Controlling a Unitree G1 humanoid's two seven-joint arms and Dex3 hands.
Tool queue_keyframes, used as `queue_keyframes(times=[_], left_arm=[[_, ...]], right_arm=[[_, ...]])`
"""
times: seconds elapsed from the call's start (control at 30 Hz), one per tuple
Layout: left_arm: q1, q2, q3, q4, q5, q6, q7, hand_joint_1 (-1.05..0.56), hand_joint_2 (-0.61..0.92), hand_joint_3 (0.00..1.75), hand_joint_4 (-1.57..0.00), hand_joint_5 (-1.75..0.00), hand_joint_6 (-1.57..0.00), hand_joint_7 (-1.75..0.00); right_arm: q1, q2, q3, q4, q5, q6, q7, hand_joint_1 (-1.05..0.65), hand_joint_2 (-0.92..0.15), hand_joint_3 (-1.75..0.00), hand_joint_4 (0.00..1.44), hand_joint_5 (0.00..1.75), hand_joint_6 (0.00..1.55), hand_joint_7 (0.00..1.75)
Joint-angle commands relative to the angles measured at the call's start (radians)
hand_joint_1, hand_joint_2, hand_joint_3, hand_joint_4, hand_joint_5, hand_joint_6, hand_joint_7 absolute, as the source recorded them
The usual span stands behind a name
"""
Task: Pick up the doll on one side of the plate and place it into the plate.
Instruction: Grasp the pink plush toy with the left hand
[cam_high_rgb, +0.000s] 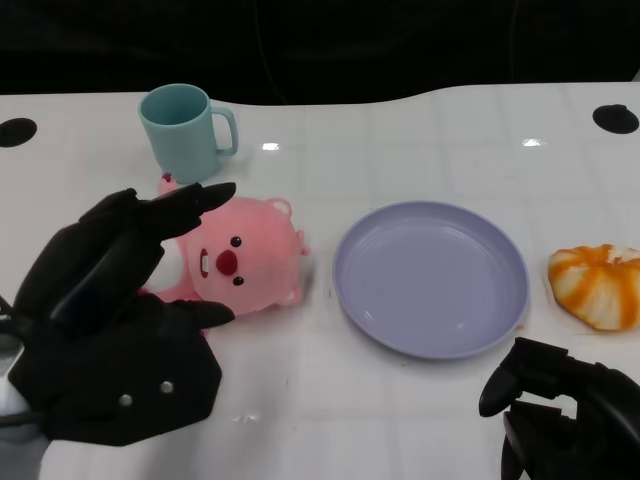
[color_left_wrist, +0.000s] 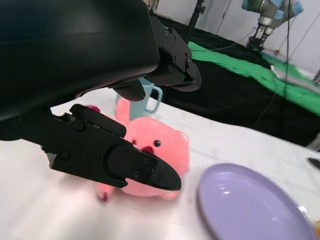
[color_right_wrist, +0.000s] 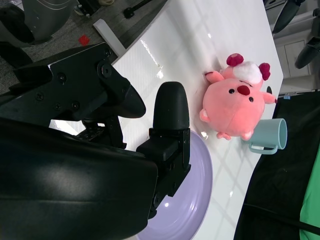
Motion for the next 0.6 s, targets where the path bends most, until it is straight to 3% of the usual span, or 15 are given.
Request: queue_keyframes(times=[0.03, 0.33, 0.6], left_arm=[[-0.039, 0.035, -0.025, 0.023, 0.098, -0.001, -0.001, -0.6, 0.9, 0.0, -0.02, -0.67, -0.31, -0.04], [-0.162, 0.064, -0.123, 0.108, 0.37, 0.067, -0.103, -0.66, 0.92, 0.02, 0.0, -0.46, -0.22, 0.0], [-0.288, 0.046, -0.191, 0.255, 0.483, 0.104, -0.205, -0.75, 0.92, 0.02, 0.0, -0.28, -0.16, 0.0]], right_arm=[[0.004, -0.009, -0.007, 0.0, 0.0, 0.003, -0.002, -0.05, -0.68, -1.16, 0.65, 1.75, 0.48, 1.6], [0.009, -0.008, -0.004, -0.005, -0.003, 0.001, -0.005, -0.05, -0.68, -1.15, 0.66, 1.75, 0.48, 1.6], [0.013, -0.005, -0.004, -0.009, -0.002, 0.001, -0.007, -0.06, -0.69, -1.14, 0.65, 1.75, 0.48, 1.6]])
